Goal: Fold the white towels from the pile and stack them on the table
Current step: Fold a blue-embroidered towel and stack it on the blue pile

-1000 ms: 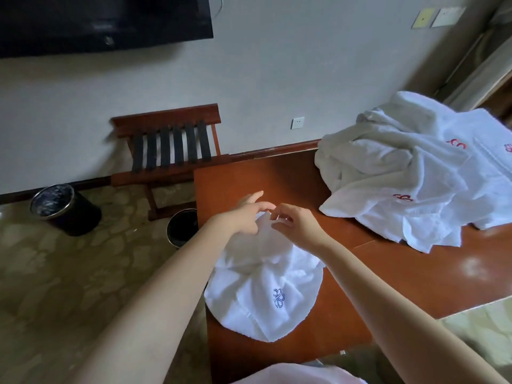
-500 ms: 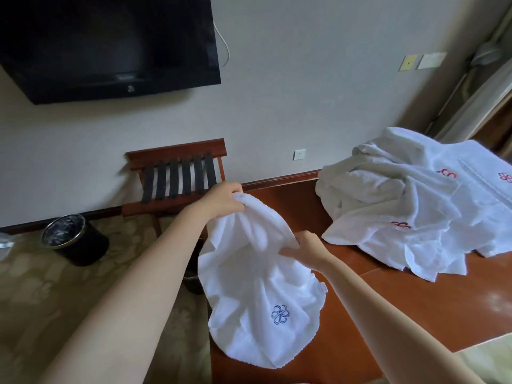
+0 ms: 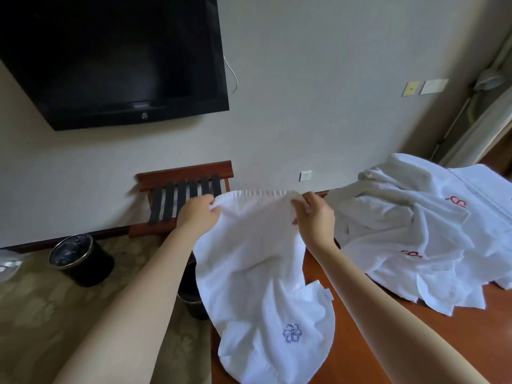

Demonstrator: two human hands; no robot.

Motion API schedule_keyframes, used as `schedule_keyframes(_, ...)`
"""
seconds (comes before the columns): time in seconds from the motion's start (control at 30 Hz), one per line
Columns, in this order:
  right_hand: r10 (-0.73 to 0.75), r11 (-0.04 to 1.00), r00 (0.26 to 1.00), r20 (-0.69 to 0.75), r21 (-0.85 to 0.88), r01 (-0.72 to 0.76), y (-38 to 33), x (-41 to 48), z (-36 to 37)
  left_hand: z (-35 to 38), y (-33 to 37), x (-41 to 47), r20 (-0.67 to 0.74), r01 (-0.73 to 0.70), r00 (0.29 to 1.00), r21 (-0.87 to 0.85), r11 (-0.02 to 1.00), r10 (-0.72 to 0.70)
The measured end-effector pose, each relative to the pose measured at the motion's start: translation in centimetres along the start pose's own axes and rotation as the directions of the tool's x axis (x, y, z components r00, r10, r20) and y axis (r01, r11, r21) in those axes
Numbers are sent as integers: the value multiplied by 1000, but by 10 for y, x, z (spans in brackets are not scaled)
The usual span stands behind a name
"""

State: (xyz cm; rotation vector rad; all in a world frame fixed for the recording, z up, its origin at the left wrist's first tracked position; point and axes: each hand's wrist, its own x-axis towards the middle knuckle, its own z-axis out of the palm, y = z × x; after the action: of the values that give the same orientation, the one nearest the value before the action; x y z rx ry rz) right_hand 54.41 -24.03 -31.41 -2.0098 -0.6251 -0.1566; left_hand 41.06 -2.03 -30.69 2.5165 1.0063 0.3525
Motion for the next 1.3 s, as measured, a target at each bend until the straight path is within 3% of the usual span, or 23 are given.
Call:
schedule_keyframes(0.07,-59,995,996,-71,72,64,-15,12,4,-8,6,10,-163,-19,986,16,1000,22)
schedule_keyframes(0.13,-89,993,993,-73,74,95,-21,27,11,-13,11,19,-226,-19,972,200,980,64)
schedule_keyframes(0.2,-97,994,994,-46,43,99,-15,39,22,-10,15,27,-210,42,977,401,915,47)
schedule_keyframes(0.4,-126,984,988,93,-118,137,17,64,52,14,18,46,-68,190,980,606,773,-187)
schedule_keyframes(0.53,-161,949,964,210,-236,210,31,109,79,22,13,89,-92,287,956,509,812,-280)
schedule_keyframes(0.63,-45,924,921,386,-335,186,46,131,105,40,4,117,-50,323,945,321,890,-324)
schedule_keyframes(0.73,108,903,858,502,-411,127,62,137,128,70,-6,132,45,372,922,185,910,-386)
schedule_keyframes(0.9,173,876,693,700,-430,216,85,134,157,106,-25,143,174,345,921,52,937,-348)
schedule_keyframes(1.07,239,893,686,687,-434,123,92,123,162,124,-34,133,426,286,866,9,958,-262)
schedule_keyframes(1.17,228,921,694,683,-383,74,89,111,154,128,-31,118,464,233,858,30,972,-221)
schedule_keyframes(1.3,270,947,693,668,-315,-65,88,80,130,127,-18,81,488,241,857,-99,966,-164)
